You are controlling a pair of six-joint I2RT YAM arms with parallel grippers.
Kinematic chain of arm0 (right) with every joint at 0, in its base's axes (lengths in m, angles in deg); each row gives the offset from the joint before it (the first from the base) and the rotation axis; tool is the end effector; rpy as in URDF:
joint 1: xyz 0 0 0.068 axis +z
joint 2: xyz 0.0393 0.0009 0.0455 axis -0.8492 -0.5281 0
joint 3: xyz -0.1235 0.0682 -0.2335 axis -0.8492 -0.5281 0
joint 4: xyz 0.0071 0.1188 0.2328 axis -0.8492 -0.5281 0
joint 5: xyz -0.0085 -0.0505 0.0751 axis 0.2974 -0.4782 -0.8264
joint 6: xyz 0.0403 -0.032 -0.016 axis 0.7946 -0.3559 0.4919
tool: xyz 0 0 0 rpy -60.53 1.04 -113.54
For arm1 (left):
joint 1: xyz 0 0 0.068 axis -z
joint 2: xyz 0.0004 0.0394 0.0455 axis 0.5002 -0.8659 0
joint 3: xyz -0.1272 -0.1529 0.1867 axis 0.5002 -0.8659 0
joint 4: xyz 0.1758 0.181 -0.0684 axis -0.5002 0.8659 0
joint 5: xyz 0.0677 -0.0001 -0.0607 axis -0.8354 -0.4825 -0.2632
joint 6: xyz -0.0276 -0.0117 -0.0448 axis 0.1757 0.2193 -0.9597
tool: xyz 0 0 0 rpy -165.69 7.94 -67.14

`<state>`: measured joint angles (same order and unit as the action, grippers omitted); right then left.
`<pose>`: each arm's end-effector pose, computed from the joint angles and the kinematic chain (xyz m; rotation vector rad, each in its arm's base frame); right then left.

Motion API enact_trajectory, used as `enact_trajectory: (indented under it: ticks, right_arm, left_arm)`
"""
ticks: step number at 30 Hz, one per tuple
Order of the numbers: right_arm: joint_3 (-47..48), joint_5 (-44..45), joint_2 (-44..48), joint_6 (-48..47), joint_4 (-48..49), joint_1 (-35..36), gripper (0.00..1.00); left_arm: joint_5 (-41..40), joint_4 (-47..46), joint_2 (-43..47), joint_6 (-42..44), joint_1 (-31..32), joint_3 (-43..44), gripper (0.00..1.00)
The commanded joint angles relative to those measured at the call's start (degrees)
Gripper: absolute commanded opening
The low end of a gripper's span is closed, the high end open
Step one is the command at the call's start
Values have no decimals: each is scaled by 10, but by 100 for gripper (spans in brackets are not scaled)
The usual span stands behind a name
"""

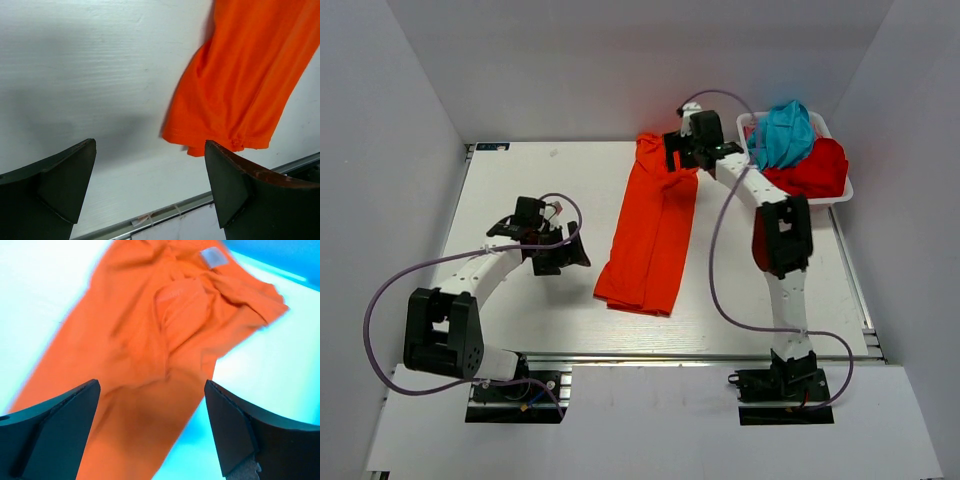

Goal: Fold and stack the t-shirts
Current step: Rotate the tshirt 90 degrees, then grab the bottom of the folded rectangular tshirt with both arms

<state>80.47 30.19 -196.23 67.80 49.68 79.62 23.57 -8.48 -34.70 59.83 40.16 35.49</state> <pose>0.5106 0.2003 0.2318 -0.4350 2.0859 0.1747 0.2554 -0.0567 0.2101 -0.1733 2.7525 -0.5757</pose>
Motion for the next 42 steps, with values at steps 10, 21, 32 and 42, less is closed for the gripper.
enact_trajectory:
  ticks: [10,21,32,42]
  right_arm:
    - [-511,-204,433,246,-37,31,90]
    - [-680,-318,460,288,-64,97,90]
    - [-737,-358,404,355,42,122,88]
    - [-740,-347,377,376,62,129,17]
  left_arm:
    - [22,-127,-36,-6,100,-50,99]
    - [-14,-141,-61,-6,159,-90,90]
    - [-14,-166,-55,-38,186,-134,60]
    - [-12,-172,-48,-50,202,-139,17]
